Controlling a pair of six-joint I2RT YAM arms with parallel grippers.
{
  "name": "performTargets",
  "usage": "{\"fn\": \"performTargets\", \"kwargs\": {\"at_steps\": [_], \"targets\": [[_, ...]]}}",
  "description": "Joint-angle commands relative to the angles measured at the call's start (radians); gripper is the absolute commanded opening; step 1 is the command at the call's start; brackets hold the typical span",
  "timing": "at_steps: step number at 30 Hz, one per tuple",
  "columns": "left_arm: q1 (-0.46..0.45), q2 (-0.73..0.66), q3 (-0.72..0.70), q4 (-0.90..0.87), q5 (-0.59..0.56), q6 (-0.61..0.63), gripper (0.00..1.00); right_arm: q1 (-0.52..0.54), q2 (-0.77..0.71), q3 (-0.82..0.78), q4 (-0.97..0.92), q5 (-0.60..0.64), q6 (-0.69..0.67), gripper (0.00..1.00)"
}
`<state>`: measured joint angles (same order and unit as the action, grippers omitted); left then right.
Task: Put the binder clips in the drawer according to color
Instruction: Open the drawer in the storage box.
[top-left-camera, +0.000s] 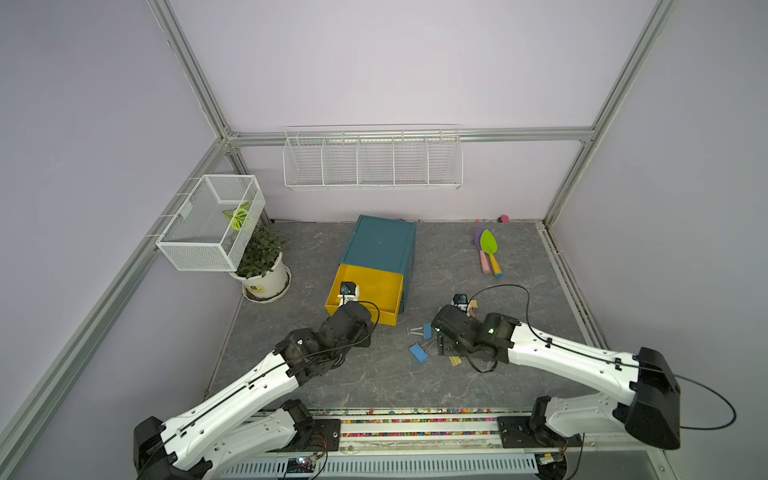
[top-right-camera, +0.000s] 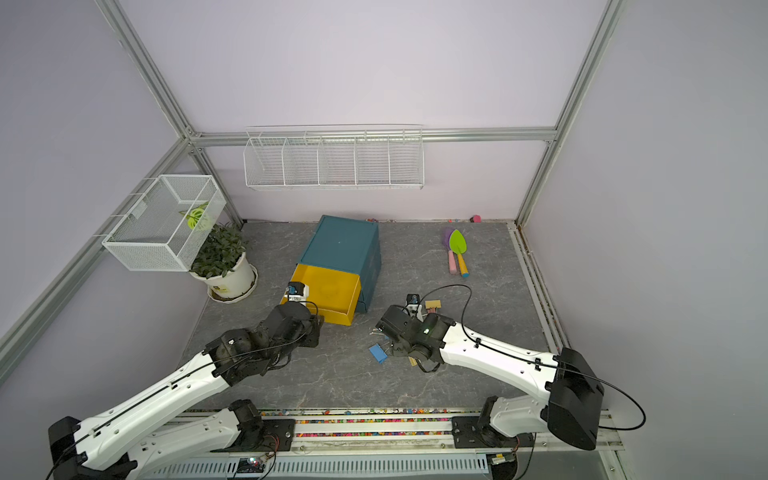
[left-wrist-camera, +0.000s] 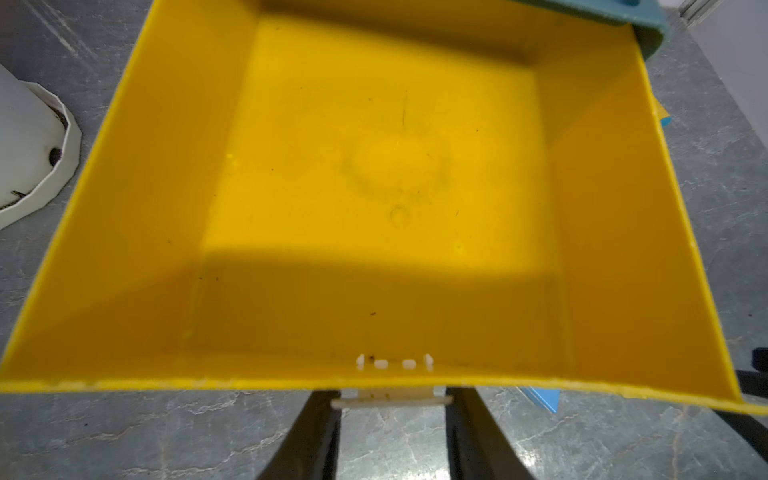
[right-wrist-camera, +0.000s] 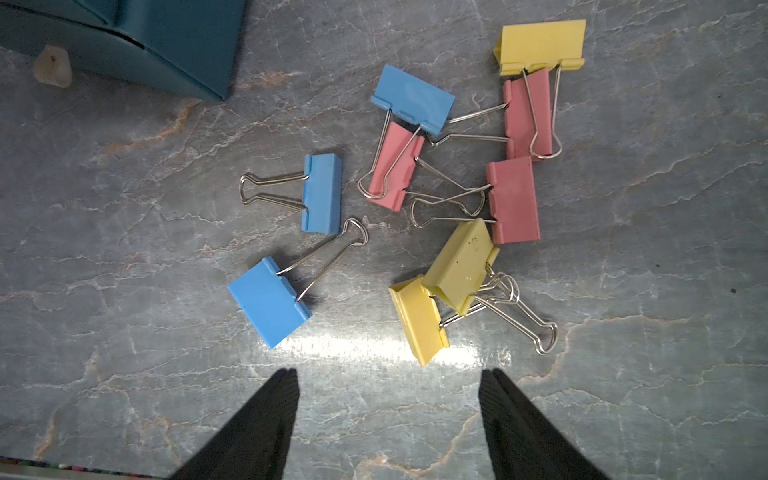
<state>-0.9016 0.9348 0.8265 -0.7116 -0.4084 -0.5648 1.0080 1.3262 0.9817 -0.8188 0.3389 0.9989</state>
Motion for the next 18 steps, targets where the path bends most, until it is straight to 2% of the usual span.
{"fn": "performTargets", "kwargs": {"at_steps": [1, 9, 15, 18], "targets": [[0.007, 0.011, 0.017, -0.027, -0.079, 0.002, 0.27, 0.006, -0.007, -0.004, -0.02, 0.008, 0.021, 0.75], [0.007, 0.02, 0.044, -0.031, -0.097, 0.014, 0.31, 0.005, 0.012, 0.013, -0.032, 0.004, 0.031, 0.76], [0.007, 0.012, 0.045, -0.037, -0.095, 0.004, 0.52, 0.006, 0.025, 0.022, -0.056, -0.016, 0.07, 0.8], [0.007, 0.002, 0.038, -0.038, -0.092, -0.005, 0.57, 0.005, 0.039, 0.02, -0.059, -0.037, 0.108, 0.81]]}}
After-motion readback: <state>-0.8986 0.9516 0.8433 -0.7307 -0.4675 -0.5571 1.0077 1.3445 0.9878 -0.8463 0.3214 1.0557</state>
